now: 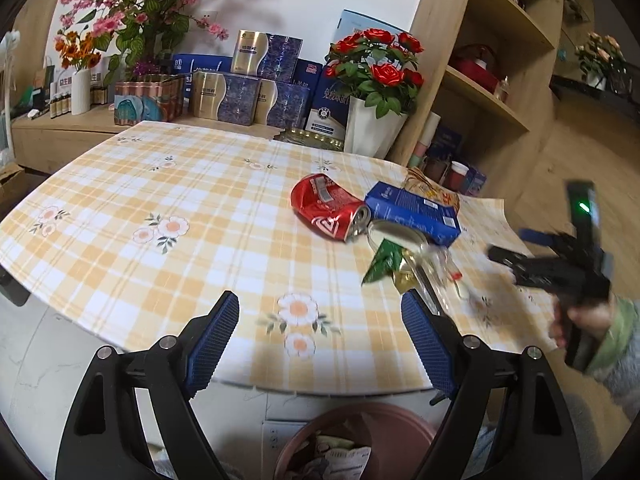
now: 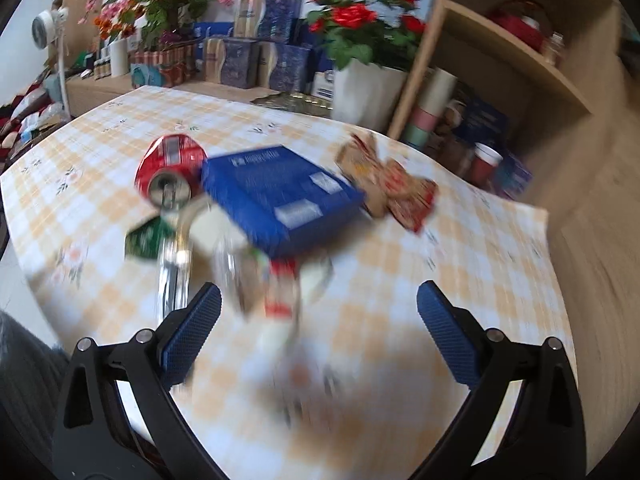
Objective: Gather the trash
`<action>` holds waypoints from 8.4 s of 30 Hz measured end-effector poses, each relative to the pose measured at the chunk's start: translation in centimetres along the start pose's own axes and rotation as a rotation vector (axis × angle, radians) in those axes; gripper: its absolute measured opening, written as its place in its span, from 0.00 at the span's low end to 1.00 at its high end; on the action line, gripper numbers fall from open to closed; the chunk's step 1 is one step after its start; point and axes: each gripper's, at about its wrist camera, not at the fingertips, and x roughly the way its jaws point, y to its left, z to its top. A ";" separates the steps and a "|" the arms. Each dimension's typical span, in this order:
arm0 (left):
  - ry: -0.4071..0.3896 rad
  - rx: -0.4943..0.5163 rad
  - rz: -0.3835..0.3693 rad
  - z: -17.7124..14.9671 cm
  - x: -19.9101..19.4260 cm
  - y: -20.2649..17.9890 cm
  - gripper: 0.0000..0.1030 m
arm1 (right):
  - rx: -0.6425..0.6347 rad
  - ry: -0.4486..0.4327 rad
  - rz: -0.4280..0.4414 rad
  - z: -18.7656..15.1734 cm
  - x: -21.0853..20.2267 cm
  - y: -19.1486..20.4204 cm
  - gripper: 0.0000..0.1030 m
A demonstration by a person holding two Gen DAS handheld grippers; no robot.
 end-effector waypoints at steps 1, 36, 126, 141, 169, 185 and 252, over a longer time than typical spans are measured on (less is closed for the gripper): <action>0.001 -0.008 -0.007 0.2 0.4 0.2 0.79 | -0.033 0.015 0.006 1.4 1.4 0.6 0.93; 0.160 0.080 -0.184 5.3 10.8 -0.4 0.53 | -0.005 0.100 0.084 9.5 9.4 -2.1 0.29; 0.054 0.166 -0.212 -6.1 -9.7 -6.1 0.24 | 0.318 0.216 0.535 -19.9 -7.1 9.1 0.20; 0.129 0.123 -0.225 -7.7 -7.2 -5.3 0.24 | 0.437 0.372 0.468 -22.4 -1.4 8.8 0.21; 0.202 0.141 -0.212 -8.7 -5.6 -6.0 0.24 | 0.485 0.342 0.364 -22.4 -1.5 7.2 0.84; 0.352 0.151 -0.217 -10.2 -2.1 -6.7 0.24 | 0.613 0.368 0.258 -23.5 -1.1 4.9 0.94; 0.103 -0.032 -0.093 -9.0 -0.6 -4.5 0.77 | 0.422 0.015 0.114 -18.6 -8.5 3.9 0.94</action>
